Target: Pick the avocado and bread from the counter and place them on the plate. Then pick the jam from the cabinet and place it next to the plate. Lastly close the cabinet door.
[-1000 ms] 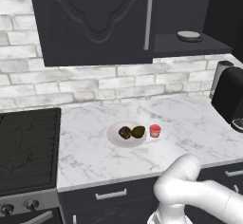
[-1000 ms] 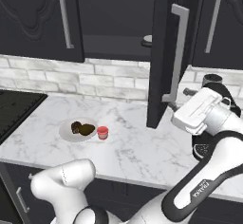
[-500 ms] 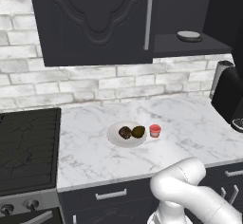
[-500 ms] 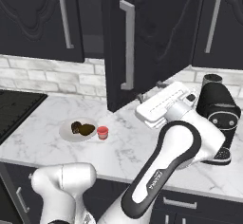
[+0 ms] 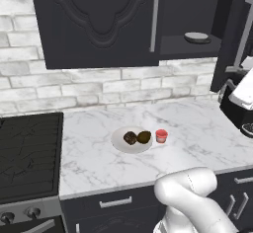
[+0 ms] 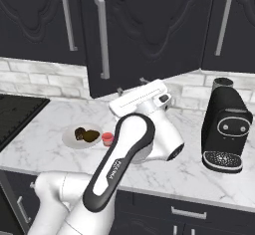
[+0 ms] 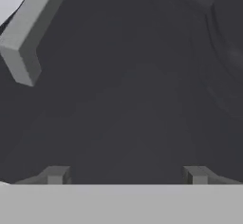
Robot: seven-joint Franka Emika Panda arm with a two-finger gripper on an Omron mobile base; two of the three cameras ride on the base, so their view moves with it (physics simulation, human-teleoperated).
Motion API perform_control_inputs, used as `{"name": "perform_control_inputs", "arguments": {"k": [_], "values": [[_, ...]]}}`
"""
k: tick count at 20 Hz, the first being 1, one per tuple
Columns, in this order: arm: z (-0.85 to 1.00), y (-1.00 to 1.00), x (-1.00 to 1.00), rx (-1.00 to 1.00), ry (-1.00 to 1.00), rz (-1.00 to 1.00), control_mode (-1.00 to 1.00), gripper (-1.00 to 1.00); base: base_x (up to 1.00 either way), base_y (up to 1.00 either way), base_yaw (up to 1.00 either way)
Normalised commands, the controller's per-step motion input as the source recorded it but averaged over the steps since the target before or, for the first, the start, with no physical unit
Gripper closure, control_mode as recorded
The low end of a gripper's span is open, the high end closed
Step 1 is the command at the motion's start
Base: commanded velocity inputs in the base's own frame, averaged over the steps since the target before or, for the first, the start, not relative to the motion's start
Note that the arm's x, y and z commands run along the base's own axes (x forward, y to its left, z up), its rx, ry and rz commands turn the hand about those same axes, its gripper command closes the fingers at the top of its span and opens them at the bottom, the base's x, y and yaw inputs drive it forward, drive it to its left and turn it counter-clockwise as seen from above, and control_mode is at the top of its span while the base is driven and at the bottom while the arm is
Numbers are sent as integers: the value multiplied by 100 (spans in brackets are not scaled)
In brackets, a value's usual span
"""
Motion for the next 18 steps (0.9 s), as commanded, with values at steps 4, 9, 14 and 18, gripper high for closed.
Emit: {"name": "perform_control_inputs", "arguments": {"k": [4, 9, 14, 18], "values": [[24, 77, 27, 0, -8, -18, -100, -100, 0, 0, 0], [24, 76, 28, 0, -6, -18, -100, -100, 0, 0, 0], [30, 76, 16, 0, -3, -15, -100, -100, 0, 0, 0], [30, 80, 12, 1, 0, -12, -100, -100, 0, 0, 0]]}}
